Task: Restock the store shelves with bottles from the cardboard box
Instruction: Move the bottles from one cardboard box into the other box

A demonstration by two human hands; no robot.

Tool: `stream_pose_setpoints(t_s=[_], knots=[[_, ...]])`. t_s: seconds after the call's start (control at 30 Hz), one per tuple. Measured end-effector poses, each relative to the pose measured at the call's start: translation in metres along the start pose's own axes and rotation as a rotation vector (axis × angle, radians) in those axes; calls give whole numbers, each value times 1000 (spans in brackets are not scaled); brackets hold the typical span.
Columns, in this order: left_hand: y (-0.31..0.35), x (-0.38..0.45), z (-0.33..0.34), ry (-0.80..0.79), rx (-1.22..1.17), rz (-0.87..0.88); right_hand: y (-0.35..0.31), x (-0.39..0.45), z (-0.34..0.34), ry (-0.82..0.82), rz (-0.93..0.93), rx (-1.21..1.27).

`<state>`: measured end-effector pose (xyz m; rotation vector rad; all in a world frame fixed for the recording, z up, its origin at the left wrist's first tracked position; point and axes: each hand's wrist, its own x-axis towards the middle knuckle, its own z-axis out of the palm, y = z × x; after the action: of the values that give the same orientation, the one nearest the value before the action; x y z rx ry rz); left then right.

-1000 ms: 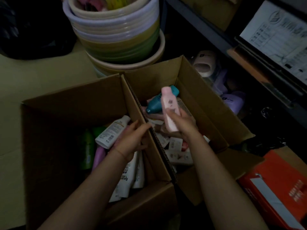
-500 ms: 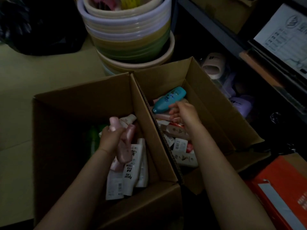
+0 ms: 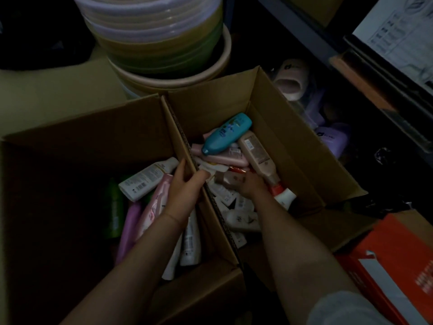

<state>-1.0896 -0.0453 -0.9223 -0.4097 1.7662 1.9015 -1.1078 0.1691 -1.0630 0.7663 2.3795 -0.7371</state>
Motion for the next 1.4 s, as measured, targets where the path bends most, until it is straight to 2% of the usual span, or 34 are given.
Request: stream_pose_setpoints(t_s=[0.1, 0.4, 0.5, 0.6, 0.63, 0.7, 0.77, 0.87, 0.9, 1.03, 1.13, 1.2, 1.27, 1.33, 1.4], knots=[[0, 2, 1, -10, 14, 33, 8, 5, 12, 50, -59, -181], [-3, 10, 2, 4, 39, 26, 2, 28, 18, 46, -126, -385], [-2, 9, 2, -12, 54, 21, -1, 25, 21, 2, -128, -257], [-1, 8, 1, -17, 62, 19, -10, 10, 8, 4, -220, -78], [0, 8, 1, -22, 57, 10, -15, 6, 0, 18, -234, 33], [2, 7, 2, -46, 51, 0, -34, -12, -25, 63, -109, 432], [3, 6, 1, -52, 50, -12, -58, -41, -53, -16, -55, 842], [7, 4, -5, -89, 14, -60, -93, -85, -84, -212, -222, 1142], [8, 3, -8, -99, -13, -72, -103, -100, -90, -252, -249, 1147], [31, -6, -29, 29, -230, -31, -136, -134, -90, -259, -452, 832], [34, -6, -50, 5, -379, 1, -150, -139, -83, -165, -590, 742], [24, -5, -63, 119, -314, -65, -152, -134, -85, -80, -553, 804], [3, 6, -74, 209, -154, -124, -147, -119, -87, 32, -413, 888], [-12, 16, -75, 239, -59, -155, -136, -93, -86, 129, -255, 965], [-5, 14, -59, 206, -61, -125, -118, -69, -82, 181, -80, 997]])
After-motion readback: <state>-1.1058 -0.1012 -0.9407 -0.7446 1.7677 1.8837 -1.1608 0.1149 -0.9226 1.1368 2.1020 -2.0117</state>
